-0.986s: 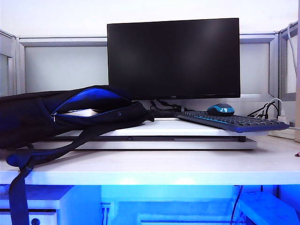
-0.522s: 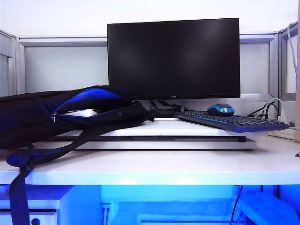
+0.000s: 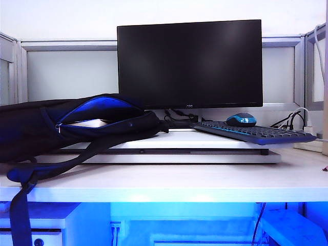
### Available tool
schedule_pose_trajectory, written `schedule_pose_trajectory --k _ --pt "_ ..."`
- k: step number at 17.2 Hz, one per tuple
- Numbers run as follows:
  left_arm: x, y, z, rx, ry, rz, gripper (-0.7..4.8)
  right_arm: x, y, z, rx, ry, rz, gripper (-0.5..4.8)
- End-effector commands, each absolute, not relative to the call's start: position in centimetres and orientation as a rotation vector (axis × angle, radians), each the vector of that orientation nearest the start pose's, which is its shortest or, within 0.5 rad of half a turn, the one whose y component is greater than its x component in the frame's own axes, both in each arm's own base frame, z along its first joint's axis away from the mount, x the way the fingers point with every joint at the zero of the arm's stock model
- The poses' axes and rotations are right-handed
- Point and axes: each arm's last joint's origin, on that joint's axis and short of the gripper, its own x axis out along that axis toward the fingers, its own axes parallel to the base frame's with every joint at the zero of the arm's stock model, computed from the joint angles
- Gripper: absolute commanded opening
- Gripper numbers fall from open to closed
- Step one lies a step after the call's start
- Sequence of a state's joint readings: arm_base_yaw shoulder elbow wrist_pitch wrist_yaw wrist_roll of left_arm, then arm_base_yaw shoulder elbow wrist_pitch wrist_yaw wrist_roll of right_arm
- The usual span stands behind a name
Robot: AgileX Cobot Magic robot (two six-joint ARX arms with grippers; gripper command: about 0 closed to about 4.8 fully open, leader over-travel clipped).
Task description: Pick up the book on the desk and put it into the open backpack.
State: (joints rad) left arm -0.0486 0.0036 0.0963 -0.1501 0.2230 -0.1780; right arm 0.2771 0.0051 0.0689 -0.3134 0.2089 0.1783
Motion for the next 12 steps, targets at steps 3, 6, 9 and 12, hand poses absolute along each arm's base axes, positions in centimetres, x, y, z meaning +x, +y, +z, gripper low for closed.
schedule_pose_trajectory --k 3,6,9,12 --pt "9.3 -1.1 17.0 -0.162 0.081 -0.262 -0.02 9.1 1.8 15.2 0.072 0.207 0.003 -0.01" --pt "9.6 -1.0 15.6 -0.155 0.111 -0.235 -0.05 9.1 1.7 15.2 0.042 0.205 -0.021 -0.01" --pt "9.6 -1.0 15.5 -0.117 0.123 -0.217 -0.05 9.1 1.4 15.2 0.04 0.203 -0.071 -0.01" --pt "9.6 -0.9 15.4 -0.111 0.127 -0.195 -0.05 9.2 0.7 15.2 0.051 0.204 -0.137 -0.01"
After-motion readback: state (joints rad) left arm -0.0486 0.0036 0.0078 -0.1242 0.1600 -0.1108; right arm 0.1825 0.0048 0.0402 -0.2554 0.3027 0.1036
